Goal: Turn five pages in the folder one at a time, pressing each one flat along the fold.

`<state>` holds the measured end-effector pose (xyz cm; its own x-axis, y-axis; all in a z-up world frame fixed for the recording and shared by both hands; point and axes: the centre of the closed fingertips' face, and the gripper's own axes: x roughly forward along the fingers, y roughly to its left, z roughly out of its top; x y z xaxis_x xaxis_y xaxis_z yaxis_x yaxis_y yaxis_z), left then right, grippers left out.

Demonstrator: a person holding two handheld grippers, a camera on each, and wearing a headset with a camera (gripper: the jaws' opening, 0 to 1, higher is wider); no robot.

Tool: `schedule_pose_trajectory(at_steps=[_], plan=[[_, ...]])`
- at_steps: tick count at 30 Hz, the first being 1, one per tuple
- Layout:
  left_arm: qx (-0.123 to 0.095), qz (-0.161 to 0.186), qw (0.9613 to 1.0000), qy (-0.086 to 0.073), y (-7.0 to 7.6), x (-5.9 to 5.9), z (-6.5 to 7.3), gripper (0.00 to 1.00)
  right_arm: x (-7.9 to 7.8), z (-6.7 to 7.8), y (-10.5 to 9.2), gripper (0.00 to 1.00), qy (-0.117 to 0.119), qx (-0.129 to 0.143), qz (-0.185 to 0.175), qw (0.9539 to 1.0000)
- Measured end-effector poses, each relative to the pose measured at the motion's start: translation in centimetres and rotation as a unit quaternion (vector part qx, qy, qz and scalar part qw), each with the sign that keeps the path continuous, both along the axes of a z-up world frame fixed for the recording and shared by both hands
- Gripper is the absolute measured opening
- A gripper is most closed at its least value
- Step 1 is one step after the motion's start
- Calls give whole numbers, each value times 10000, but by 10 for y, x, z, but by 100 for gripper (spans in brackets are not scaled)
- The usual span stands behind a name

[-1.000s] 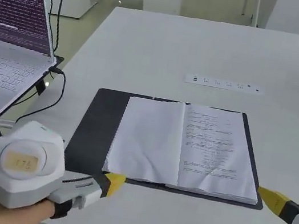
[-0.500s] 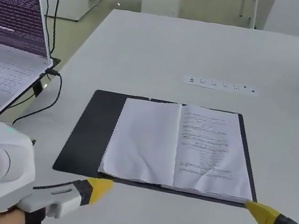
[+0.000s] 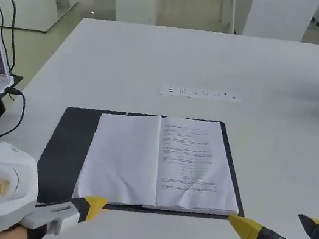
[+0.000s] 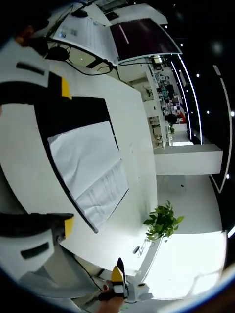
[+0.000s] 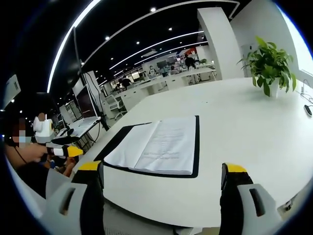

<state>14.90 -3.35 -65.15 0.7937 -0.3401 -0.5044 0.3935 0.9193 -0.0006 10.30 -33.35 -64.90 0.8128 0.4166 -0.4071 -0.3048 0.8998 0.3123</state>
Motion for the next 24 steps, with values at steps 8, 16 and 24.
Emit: schedule_pose_trajectory(at_steps=[8, 16, 24], plan=[[2, -385, 9991, 196, -47, 25, -24, 78, -2, -8, 7, 99, 66, 53, 38, 10000], [237, -866, 9957, 247, -109, 45, -53, 60, -2, -10, 12, 98, 54, 111, 10, 9999], [372, -1147, 9923, 268, -157, 60, -77, 52, -6, -13, 12, 98, 46, 145, -46, 9999]])
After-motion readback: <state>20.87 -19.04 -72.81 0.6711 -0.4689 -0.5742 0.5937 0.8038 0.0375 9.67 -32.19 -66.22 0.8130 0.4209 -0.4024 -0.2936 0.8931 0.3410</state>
